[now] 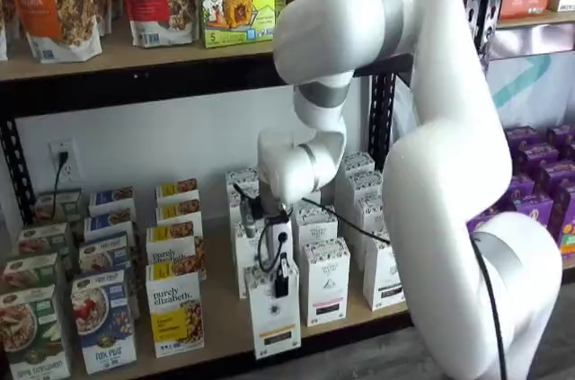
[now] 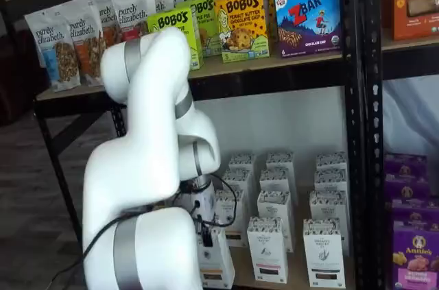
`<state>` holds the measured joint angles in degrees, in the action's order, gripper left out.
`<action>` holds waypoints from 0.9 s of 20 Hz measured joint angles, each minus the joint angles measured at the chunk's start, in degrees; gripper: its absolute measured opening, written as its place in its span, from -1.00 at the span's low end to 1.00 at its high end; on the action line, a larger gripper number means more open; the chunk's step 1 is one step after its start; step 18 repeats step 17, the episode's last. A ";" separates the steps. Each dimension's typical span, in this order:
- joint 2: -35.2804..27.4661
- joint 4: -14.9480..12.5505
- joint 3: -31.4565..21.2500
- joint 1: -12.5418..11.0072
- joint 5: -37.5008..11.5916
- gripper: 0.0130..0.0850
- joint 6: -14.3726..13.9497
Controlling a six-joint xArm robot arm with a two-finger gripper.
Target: Pick up the white box with a yellow strip in the middle, on the bottom shelf, the fourth box from the left
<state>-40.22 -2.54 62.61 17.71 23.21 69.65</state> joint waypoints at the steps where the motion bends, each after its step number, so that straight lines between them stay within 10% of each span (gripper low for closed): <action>1: 1.04 0.18 -1.06 -0.08 0.09 0.00 0.25; 18: 18.58 3.35 -14.73 -2.62 5.74 0.00 5.57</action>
